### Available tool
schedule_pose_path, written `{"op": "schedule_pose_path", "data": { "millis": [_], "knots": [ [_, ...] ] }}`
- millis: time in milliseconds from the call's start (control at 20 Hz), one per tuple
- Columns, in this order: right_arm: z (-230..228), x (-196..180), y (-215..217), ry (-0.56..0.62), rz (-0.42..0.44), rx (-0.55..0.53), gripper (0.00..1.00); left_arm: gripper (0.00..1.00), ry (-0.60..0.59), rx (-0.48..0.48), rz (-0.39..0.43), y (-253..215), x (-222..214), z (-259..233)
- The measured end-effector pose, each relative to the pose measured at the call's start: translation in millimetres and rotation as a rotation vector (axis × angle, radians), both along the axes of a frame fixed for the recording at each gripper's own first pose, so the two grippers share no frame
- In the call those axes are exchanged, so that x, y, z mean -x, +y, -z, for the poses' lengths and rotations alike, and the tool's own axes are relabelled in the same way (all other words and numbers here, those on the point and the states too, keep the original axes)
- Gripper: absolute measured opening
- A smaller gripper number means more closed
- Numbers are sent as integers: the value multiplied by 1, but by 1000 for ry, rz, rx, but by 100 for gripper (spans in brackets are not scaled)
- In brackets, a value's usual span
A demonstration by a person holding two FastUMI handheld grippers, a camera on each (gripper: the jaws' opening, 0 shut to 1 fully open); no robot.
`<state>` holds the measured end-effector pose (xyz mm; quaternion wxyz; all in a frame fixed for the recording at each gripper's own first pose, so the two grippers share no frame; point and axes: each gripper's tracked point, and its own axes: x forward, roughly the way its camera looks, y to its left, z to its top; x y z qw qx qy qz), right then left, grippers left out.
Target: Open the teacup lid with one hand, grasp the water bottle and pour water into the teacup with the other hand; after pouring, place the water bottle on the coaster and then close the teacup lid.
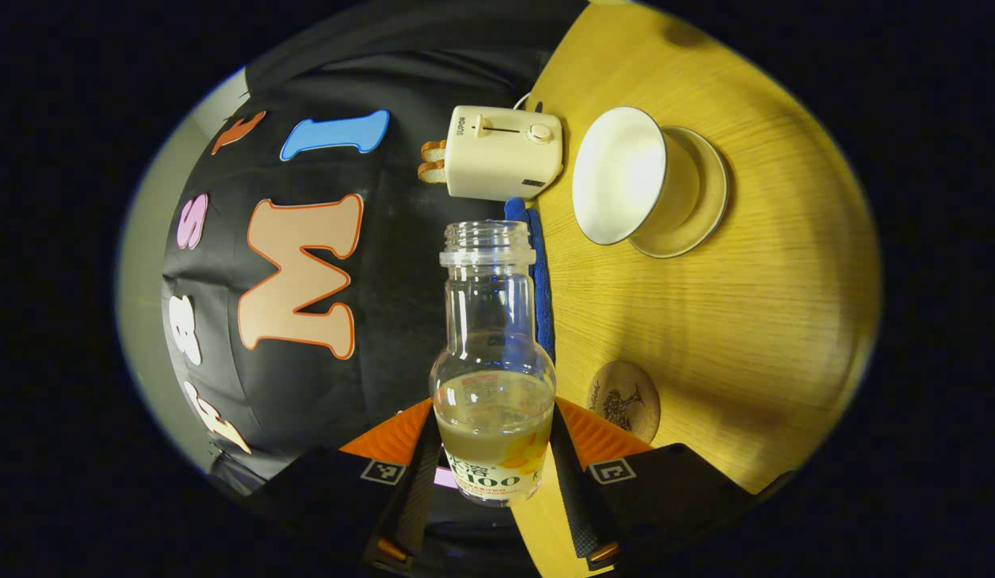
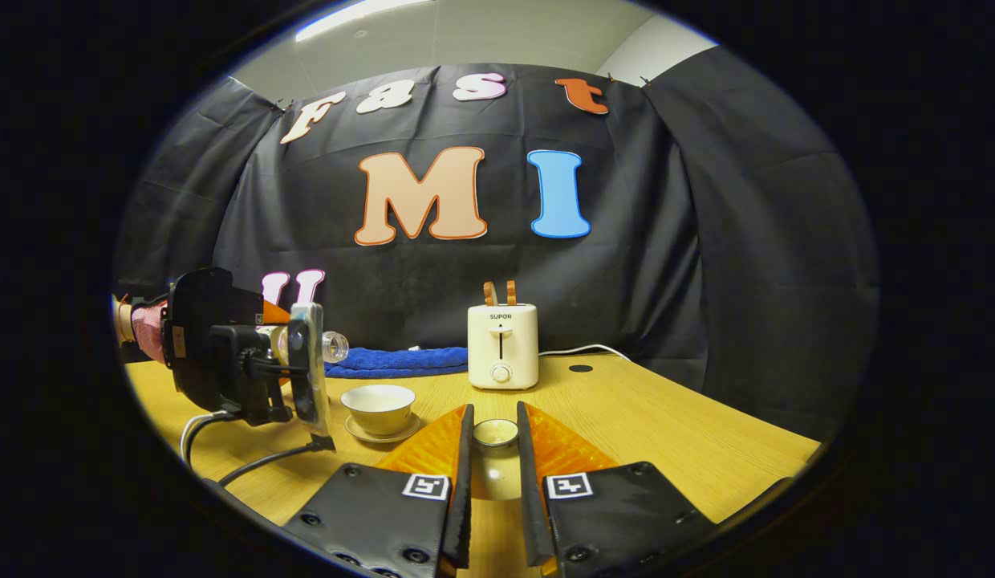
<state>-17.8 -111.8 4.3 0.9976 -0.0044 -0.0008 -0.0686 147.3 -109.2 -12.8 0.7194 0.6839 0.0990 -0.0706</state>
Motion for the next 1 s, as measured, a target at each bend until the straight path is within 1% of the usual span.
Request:
{"op": "schedule_pose_path", "data": {
  "millis": [250,750,1000],
  "knots": [
    [0,0,0,0,0,0,30,67,-17,-105,31,-4,1,-9],
    [1,-1,-1,-1,-1,0,30,67,-37,-239,65,-6,-2,-17],
    [1,-1,0,-1,0,0,29,67,-33,-296,66,-7,-3,-20]
  ]
}}
